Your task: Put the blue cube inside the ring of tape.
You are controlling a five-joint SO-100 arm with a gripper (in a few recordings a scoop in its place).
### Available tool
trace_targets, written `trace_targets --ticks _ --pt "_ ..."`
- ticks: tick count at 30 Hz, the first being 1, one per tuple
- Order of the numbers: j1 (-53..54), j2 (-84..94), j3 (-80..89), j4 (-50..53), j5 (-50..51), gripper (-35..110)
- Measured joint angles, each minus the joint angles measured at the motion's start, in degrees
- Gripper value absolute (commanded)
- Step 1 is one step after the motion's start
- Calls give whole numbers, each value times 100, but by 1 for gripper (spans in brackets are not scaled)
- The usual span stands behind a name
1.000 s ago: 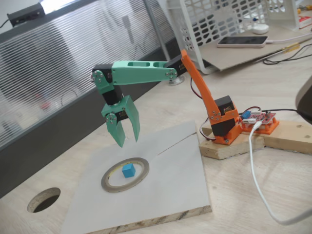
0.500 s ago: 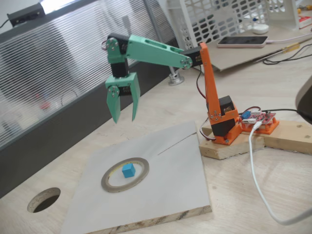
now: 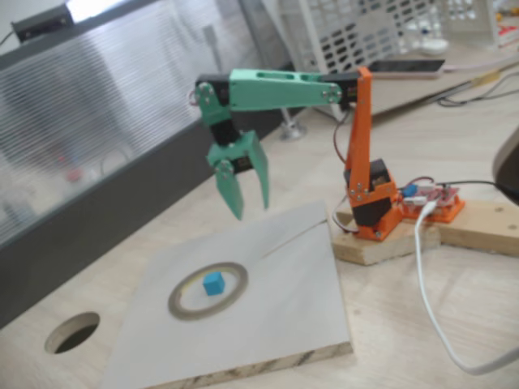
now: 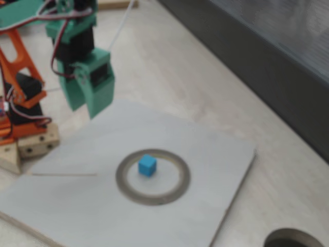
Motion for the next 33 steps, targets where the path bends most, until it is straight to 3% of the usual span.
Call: trace_targets --ticks 15,18,24,33 --pt "0 176 1301 -9 53 31" --pt "-9 545 1310 -9 53 24" --pt "0 1274 1318 -9 18 -3" --pt "0 1872 1354 9 0 1"
